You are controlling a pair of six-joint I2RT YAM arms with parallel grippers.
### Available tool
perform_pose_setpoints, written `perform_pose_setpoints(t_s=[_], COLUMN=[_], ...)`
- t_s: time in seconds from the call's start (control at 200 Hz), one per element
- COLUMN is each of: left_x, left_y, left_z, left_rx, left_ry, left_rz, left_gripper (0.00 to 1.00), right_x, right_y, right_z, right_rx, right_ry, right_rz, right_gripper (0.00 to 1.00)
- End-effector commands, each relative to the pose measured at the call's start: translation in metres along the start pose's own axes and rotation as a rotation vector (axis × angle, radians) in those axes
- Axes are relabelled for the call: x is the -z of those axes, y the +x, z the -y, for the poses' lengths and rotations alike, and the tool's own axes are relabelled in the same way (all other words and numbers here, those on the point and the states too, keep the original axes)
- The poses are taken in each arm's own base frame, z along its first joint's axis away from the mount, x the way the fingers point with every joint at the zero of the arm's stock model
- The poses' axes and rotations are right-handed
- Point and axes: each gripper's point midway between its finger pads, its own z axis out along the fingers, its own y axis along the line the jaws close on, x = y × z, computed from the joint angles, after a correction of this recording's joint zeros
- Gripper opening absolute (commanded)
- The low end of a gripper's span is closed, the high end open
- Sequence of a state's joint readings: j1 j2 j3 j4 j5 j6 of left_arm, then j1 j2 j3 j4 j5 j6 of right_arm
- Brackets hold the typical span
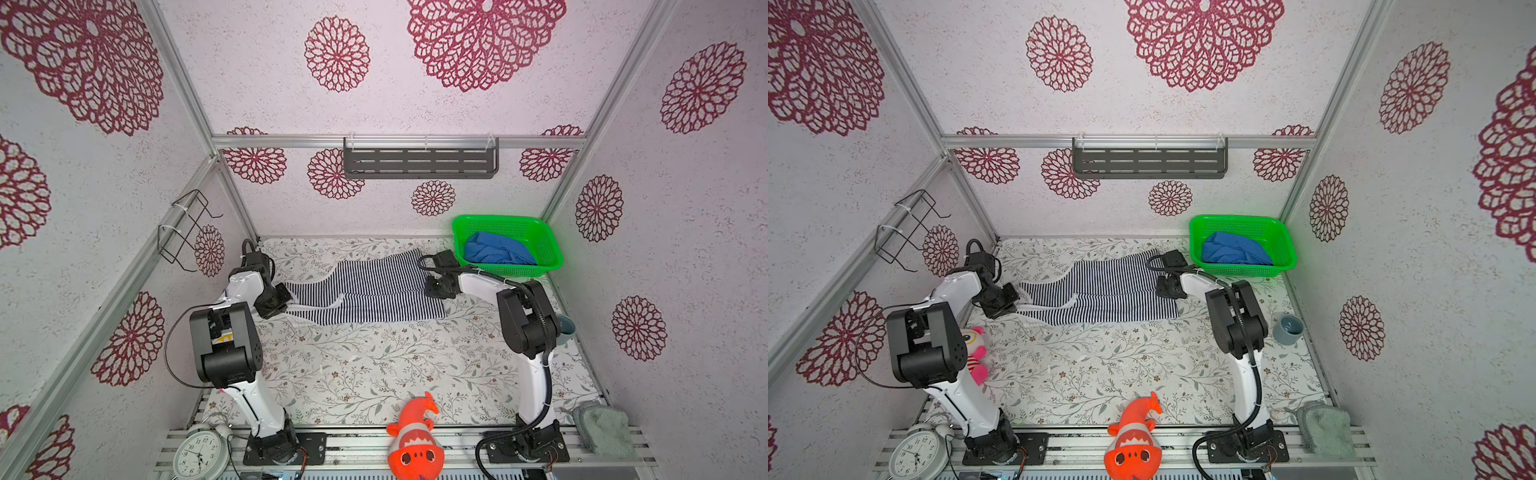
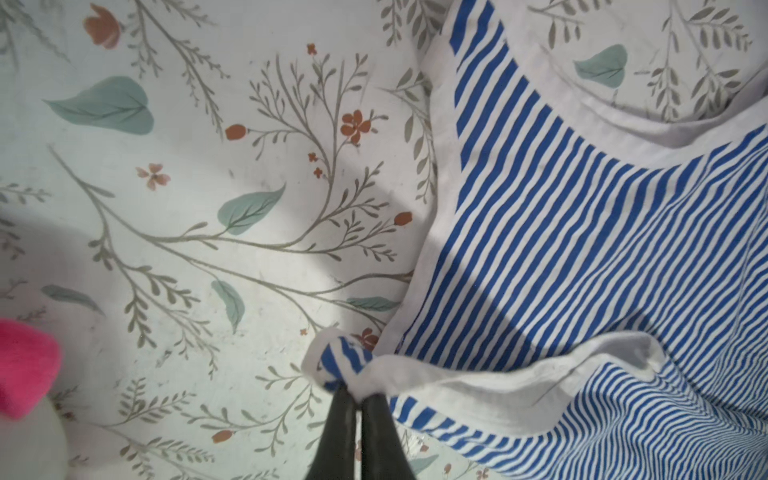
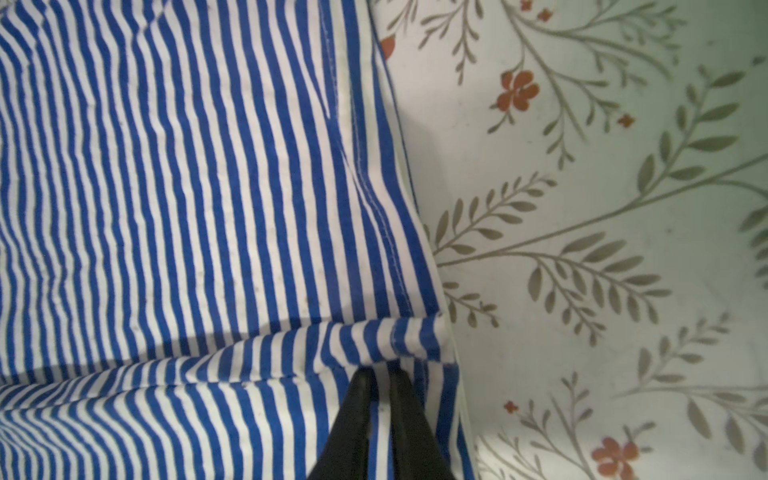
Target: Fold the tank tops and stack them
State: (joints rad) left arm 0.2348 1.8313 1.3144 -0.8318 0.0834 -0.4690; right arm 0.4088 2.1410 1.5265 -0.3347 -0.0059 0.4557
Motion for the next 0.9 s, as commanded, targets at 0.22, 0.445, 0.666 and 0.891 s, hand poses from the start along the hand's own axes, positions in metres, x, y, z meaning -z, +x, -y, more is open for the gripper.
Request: perform_pose_setpoints(t_s=[0.22,0.445,0.666,0.891], left_x=[0.006,0.009,0.066,0.067], left_y=[0.052,0.05,0.018,0.01], left_z=[-0.034,-0.042,-0.044,0.027], left_rx=[0.014,0.014,-0.014,-0.105], left_ry=[-0.079,-0.117,-0.191,-0.07], left_rz=[-0.054,-0.045,0.097,0.14], left_gripper=[0.01,0.45,0.63,0.62], right_x=[-0.015,0.018,0.052,0.023], right_y=[0.011,-0.014,-0.021,0.005], right_z=[0.037,0.024,0.026,0.009], right_rx=[0.023,0.039,0.053,0.038], right_ry=[0.127,0.06,0.069,0.031], right_rz=[-0.072,-0.006,0.039,-0.004], right_gripper=[0.15,0.28,0.34,0.33])
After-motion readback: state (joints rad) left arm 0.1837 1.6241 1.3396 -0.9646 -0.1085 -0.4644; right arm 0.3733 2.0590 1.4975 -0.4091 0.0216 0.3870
